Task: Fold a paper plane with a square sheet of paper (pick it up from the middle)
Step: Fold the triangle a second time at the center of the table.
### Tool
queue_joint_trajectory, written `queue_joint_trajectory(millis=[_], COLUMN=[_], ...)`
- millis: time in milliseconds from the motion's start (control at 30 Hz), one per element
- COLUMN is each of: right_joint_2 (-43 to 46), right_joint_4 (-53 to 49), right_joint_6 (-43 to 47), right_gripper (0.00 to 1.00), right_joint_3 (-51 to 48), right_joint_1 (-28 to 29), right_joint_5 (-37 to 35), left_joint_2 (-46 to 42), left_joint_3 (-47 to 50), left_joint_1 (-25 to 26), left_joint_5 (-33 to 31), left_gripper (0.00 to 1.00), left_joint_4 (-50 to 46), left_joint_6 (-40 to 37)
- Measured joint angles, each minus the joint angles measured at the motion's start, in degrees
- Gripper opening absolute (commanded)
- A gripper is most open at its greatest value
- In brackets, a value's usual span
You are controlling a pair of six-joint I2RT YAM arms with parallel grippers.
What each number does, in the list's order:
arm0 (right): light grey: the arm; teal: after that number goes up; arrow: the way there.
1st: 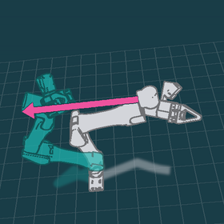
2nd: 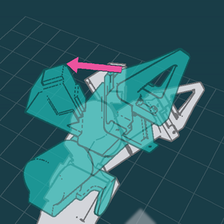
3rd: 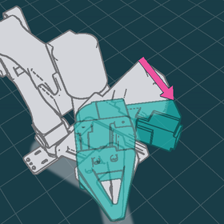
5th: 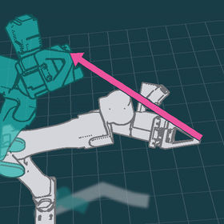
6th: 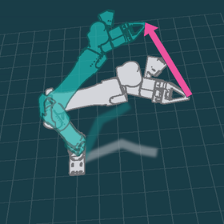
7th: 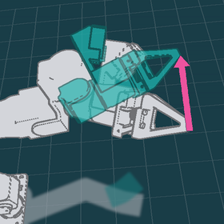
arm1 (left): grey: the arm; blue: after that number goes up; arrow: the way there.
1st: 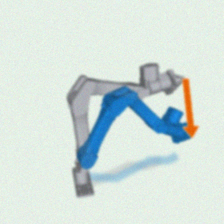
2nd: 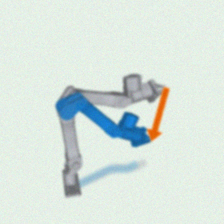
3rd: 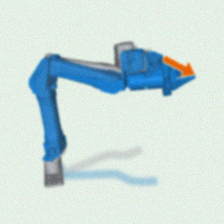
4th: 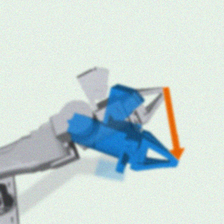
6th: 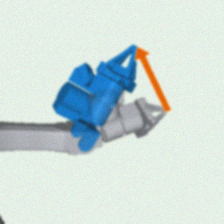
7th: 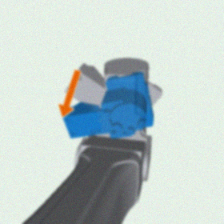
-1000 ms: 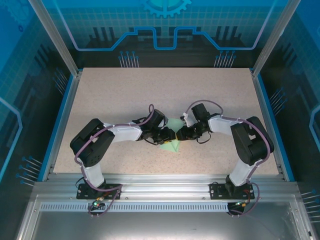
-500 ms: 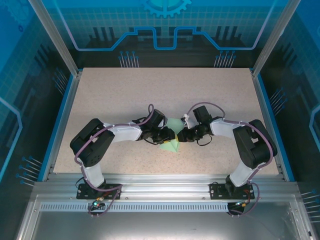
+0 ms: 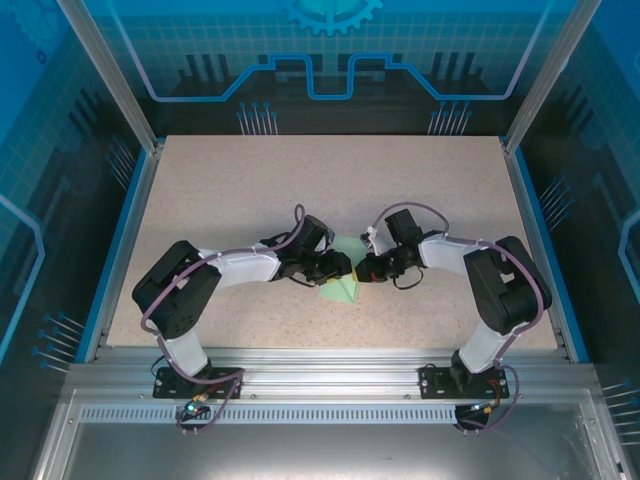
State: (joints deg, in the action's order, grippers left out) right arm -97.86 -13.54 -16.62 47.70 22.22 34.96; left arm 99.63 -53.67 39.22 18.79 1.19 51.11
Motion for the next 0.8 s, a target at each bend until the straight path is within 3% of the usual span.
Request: queue_joint_trajectory(millis=[800], right_joint_2=[-3.0], right_joint_4=[-6.6], right_joint_6=[2.3], right_gripper=[0.05], right_joint_3=[4.1], right_joint_1=[-0.1], right_joint_5=[-4.7], left_joint_2=[-2.6], left_joint_3=[1.8], left_joint_1=[0.0], left_joint_5=[-1.2], left_gripper=[0.42], left_joint_4=[1.0], left_joint_6=[0.0])
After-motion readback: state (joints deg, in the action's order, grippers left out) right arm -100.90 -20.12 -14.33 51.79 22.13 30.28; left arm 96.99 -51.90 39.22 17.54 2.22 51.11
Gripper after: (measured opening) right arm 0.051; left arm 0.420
